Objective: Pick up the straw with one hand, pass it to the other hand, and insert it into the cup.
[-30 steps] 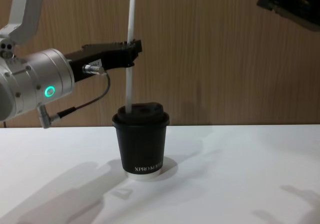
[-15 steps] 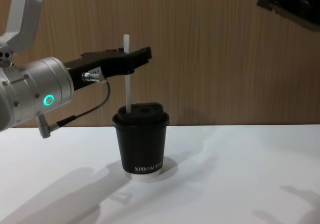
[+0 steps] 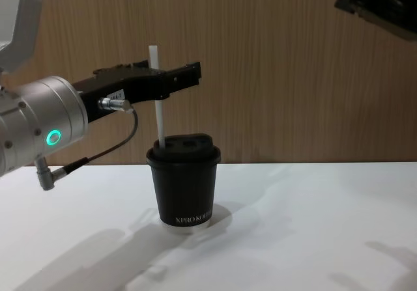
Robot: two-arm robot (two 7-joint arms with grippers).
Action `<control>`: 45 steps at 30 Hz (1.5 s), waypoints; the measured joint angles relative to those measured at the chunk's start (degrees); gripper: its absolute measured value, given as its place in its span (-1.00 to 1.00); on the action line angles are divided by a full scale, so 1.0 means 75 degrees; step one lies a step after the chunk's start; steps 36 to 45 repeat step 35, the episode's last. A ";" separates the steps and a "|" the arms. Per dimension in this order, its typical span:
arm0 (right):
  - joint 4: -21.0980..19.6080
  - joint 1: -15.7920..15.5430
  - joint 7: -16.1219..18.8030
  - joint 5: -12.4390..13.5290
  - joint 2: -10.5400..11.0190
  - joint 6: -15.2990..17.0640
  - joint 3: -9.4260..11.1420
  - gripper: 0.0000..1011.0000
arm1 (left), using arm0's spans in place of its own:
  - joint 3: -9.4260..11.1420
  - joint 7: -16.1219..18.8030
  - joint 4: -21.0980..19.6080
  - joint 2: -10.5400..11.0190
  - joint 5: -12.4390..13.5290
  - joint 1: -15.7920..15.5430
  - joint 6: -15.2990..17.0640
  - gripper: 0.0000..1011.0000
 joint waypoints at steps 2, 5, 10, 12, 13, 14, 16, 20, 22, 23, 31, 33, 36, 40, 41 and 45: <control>0.0000 0.0000 0.0000 0.0000 0.0000 0.0000 0.0000 0.98 | -0.0023 0.0094 -0.0117 0.0012 0.0046 0.0097 0.0019 0.97; 0.0000 0.0000 0.0000 0.0000 0.0000 0.0000 -0.0001 0.98 | -0.0074 0.0293 -0.0362 0.0034 0.0139 0.0316 0.0062 0.98; 0.0012 0.0000 0.0001 0.0006 0.0010 -0.0017 -0.0024 0.98 | -0.0164 0.0600 -0.0750 0.0066 0.0285 0.0678 0.0134 0.98; 0.0041 -0.0004 0.0011 0.0009 0.0016 -0.0036 -0.0043 0.98 | -0.0191 0.0693 -0.0851 0.0073 0.0318 0.0775 0.0152 0.98; 0.0053 -0.0005 0.0014 0.0010 0.0018 -0.0042 -0.0051 0.98 | -0.0221 0.0767 -0.0957 0.0084 0.0350 0.0886 0.0176 0.98; 0.0067 -0.0007 0.0022 0.0010 0.0020 -0.0048 -0.0059 0.98 | -0.0234 0.0801 -0.1002 0.0087 0.0370 0.0928 0.0191 0.98; 0.0118 -0.0011 0.0046 0.0010 0.0033 -0.0069 -0.0087 0.98 | -0.0272 0.0911 -0.1125 0.0095 0.0410 0.1055 0.0225 0.98; 0.0218 -0.0013 0.0077 0.0011 0.0056 -0.0103 -0.0131 0.98 | -0.0325 0.1045 -0.1312 0.0104 0.0468 0.1255 0.0282 0.98; 0.0298 -0.0012 0.0105 0.0007 0.0073 -0.0121 -0.0167 0.98 | -0.0342 0.1089 -0.1381 0.0105 0.0487 0.1334 0.0300 0.98; 0.0348 -0.0009 0.0124 0.0003 0.0084 -0.0137 -0.0190 0.98 | -0.0356 0.1133 -0.1437 0.0104 0.0506 0.1394 0.0319 0.98; 0.0607 0.0034 0.0194 -0.0024 0.0133 -0.0177 -0.0314 0.98 | -0.0406 0.1385 -0.1698 0.0056 0.0637 0.1682 0.0417 0.98; 0.0639 0.0039 0.0205 -0.0029 0.0139 -0.0186 -0.0332 0.98 | -0.0412 0.1467 -0.1768 0.0034 0.0685 0.1775 0.0439 0.98; 0.0684 0.0049 0.0221 -0.0038 0.0149 -0.0196 -0.0354 0.98 | -0.0417 0.1520 -0.1820 0.0014 0.0718 0.1830 0.0453 0.98; 0.0684 0.0049 0.0221 -0.0038 0.0149 -0.0196 -0.0354 0.98 | -0.0417 0.1520 -0.1820 0.0014 0.0718 0.1830 0.0453 0.98; 0.0684 0.0049 0.0221 -0.0038 0.0149 -0.0196 -0.0354 0.98 | -0.0417 0.1520 -0.1820 0.0014 0.0718 0.1830 0.0453 0.98; 0.0684 0.0049 0.0221 -0.0038 0.0149 -0.0196 -0.0354 0.98 | -0.0417 0.1520 -0.1820 0.0014 0.0718 0.1830 0.0453 0.98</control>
